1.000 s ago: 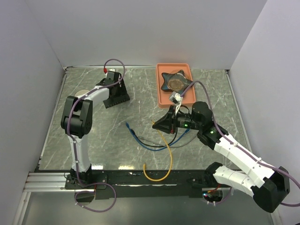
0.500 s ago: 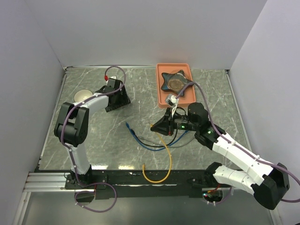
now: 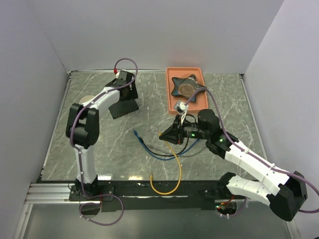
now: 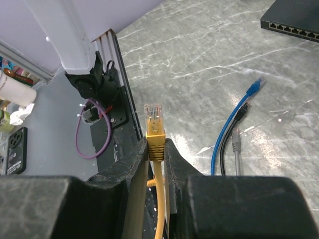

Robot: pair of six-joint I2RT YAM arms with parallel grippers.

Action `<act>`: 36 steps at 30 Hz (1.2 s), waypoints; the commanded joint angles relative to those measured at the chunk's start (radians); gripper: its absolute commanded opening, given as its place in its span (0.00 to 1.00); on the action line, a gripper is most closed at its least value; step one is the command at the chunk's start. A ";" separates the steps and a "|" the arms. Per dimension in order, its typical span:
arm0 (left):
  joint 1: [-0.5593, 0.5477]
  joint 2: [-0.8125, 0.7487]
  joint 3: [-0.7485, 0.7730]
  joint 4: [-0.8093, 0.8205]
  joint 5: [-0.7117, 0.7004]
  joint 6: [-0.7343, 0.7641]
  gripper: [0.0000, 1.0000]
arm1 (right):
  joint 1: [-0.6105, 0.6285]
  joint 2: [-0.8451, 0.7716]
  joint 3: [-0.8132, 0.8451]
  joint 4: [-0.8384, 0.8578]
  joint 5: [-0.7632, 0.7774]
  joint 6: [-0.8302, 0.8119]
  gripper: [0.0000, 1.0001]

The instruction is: Insert the plug into the switch port

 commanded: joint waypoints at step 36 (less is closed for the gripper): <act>0.032 0.010 -0.308 0.062 0.159 -0.026 0.85 | 0.071 0.089 0.066 -0.020 0.053 -0.063 0.00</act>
